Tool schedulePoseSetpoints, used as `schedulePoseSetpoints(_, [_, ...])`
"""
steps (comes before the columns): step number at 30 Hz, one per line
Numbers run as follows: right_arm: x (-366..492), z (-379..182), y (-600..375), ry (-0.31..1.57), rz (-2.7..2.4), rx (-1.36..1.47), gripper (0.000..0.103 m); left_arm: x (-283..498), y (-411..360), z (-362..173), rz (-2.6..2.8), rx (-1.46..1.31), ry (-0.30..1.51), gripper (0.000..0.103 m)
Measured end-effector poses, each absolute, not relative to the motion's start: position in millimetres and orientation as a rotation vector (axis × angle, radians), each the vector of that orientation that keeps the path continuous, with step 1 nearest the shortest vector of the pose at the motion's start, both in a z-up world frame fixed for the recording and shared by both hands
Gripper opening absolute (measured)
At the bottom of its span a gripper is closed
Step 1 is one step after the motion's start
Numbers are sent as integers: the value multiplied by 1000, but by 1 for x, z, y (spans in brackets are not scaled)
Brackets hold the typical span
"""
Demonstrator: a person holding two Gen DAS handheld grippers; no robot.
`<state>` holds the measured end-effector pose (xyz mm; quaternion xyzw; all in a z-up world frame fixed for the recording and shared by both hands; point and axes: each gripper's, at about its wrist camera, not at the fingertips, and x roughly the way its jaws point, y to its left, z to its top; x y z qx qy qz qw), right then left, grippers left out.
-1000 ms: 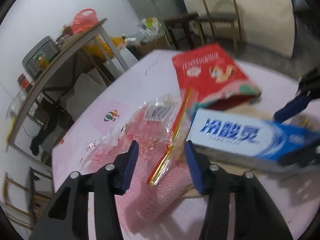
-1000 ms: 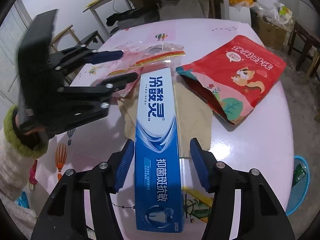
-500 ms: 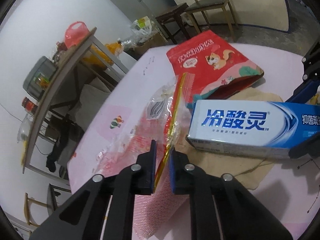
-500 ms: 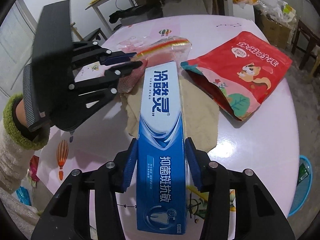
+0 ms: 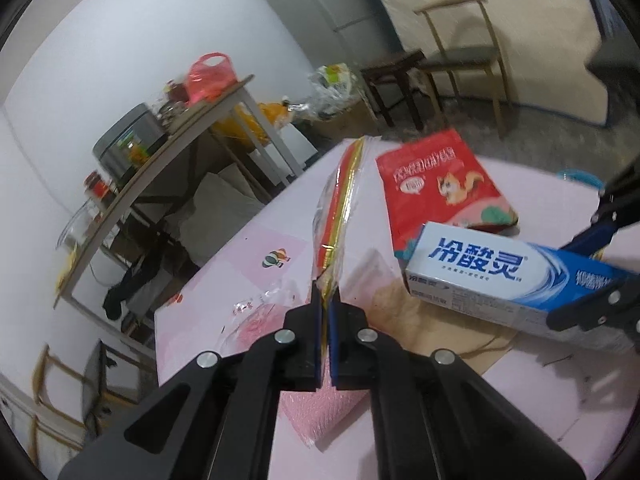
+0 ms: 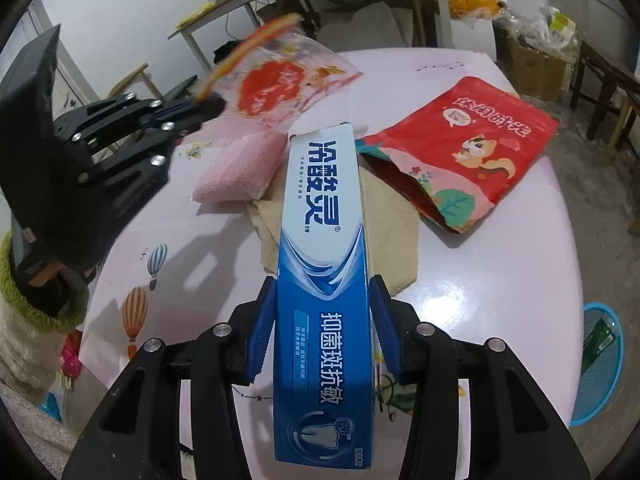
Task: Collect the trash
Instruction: 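Close the left tool on the clear bag with red strip while the right tool lifts the box, then carry the toothpaste box and clear bag with both tools over the wastebasket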
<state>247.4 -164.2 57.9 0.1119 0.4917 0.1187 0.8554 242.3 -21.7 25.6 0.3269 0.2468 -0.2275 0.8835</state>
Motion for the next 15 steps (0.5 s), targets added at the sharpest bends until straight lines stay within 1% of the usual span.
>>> schedulePoseSetpoints(8, [236, 71, -174, 990, 247, 282, 44, 230, 3, 56, -462, 460, 557, 2])
schedulePoseSetpoints(15, [221, 88, -183, 932, 245, 324, 44, 202, 11, 83, -464, 356, 528, 2])
